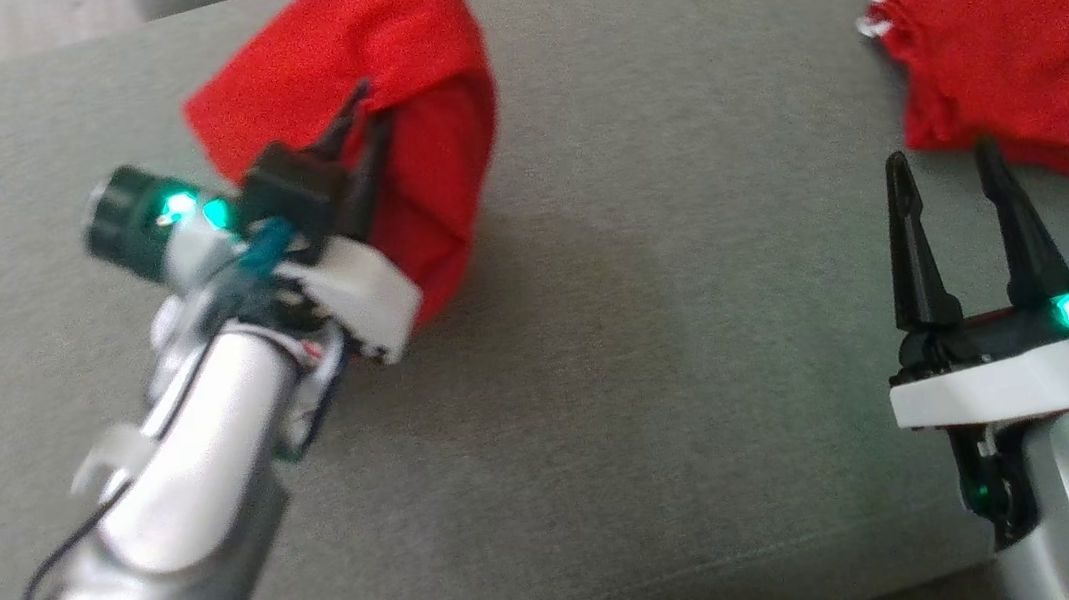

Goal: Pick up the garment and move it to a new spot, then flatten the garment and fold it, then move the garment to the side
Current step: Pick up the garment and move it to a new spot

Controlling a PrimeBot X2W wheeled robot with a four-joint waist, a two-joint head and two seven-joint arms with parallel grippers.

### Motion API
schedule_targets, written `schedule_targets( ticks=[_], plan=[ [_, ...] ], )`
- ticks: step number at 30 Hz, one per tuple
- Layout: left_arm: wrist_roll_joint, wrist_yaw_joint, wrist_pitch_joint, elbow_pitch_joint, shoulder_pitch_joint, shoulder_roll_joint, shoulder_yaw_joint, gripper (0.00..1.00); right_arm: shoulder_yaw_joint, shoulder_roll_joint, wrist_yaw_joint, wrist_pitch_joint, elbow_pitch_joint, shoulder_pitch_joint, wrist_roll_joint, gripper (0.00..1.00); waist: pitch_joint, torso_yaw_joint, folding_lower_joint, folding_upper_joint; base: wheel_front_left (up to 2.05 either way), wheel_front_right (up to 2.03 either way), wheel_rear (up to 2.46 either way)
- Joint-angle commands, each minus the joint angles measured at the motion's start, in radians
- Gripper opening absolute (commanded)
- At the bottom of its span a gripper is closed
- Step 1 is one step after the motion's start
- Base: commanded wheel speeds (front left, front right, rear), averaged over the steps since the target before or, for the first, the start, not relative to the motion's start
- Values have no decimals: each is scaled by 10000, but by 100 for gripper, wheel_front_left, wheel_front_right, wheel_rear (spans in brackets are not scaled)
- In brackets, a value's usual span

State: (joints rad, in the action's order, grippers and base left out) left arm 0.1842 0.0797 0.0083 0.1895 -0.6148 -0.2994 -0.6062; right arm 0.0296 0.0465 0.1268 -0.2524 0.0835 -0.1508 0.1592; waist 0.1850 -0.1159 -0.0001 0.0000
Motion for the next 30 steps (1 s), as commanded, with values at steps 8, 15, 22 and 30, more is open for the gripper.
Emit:
schedule_targets(
  ticks=[8, 15, 22, 30],
  plan=[
    [-370, 434, -535, 1020, -1358, 1374, -351, 75, 298, 37, 39, -93, -397, -318, 278, 100, 420, -1135, 1, 0, 0, 0, 0],
    [-234, 224, -1167, 2303, -1553, 2064, -871, 100, 176, 37, 39, -93, -428, -315, 344, 100, 541, -1227, 1, 0, 0, 0, 0],
    [171, 271, -1792, 2859, -1540, 2005, -544, 100, 2, 37, 39, -93, -429, -284, 184, 100, 378, -512, 1, 0, 0, 0, 0],
    [715, 598, -2332, 2606, -931, 1304, 253, 100, -140, 37, 39, -93, -351, -138, -205, 100, -135, 906, 1, 0, 0, 0, 0]
  ],
)
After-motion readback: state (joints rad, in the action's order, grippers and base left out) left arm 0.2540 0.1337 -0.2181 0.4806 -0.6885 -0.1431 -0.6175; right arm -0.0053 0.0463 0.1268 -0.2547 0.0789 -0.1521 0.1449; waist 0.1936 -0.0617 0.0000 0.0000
